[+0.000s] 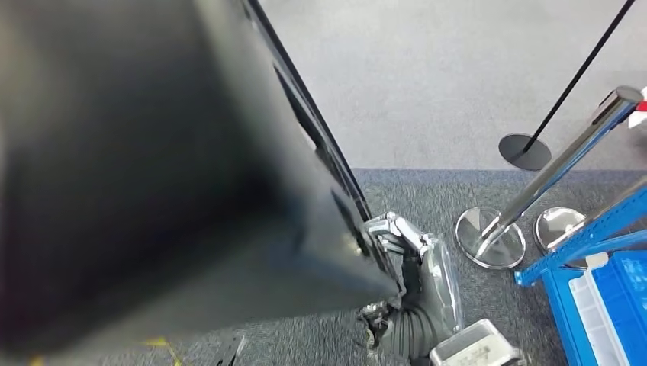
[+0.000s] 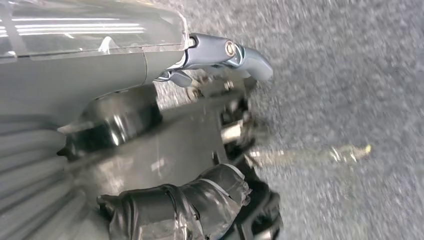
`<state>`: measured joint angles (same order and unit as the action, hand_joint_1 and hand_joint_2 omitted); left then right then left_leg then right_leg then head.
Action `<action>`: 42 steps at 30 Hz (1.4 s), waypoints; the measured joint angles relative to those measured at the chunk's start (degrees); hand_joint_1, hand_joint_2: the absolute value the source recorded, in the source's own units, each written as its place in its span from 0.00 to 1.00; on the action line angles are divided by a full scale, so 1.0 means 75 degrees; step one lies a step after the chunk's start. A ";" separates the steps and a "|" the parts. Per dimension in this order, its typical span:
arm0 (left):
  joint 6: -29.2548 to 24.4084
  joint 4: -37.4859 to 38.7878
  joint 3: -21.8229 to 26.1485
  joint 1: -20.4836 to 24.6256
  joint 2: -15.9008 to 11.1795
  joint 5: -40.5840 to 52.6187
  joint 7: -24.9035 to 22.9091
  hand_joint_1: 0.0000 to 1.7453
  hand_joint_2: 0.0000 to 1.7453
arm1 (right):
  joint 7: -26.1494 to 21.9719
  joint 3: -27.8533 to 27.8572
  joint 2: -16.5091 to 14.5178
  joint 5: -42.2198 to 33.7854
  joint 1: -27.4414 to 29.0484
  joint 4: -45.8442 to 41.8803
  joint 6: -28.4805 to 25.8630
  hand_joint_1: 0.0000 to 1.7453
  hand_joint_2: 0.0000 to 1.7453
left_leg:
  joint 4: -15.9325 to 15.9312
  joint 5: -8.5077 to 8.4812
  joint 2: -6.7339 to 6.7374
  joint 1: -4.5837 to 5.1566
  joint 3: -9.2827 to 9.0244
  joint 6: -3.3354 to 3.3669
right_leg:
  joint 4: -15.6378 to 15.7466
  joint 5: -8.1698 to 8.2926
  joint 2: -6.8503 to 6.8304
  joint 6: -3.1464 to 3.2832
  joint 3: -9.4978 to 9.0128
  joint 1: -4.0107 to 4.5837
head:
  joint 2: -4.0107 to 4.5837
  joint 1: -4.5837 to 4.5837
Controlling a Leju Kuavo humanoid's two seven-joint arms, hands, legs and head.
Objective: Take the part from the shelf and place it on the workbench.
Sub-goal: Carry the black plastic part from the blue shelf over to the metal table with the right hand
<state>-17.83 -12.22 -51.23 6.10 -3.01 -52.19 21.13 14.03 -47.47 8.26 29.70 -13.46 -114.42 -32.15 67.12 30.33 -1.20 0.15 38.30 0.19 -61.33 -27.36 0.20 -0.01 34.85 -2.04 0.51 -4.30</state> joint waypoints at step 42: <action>0.0232 0.0000 -0.0003 0.0020 -0.0018 0.0168 -0.0148 0.00 1.00 | -0.4171 0.0383 -0.0221 -0.3595 0.0974 0.0952 -0.0526 1.00 1.00 | -0.1073 -0.0633 0.0609 0.0054 -0.0347 0.0090 | 0.0219 -0.0068 -0.0787 -0.0145 -0.0271 0.0099 | 0.0001 -0.0138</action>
<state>-16.09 -12.22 -51.25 6.25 -3.15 -50.94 20.02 -17.25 -44.60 6.61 2.74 -6.16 -107.27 -36.10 59.07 25.58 3.37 0.56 35.70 0.87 -59.69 -27.87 -5.70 -1.11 32.82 -1.30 0.52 -5.34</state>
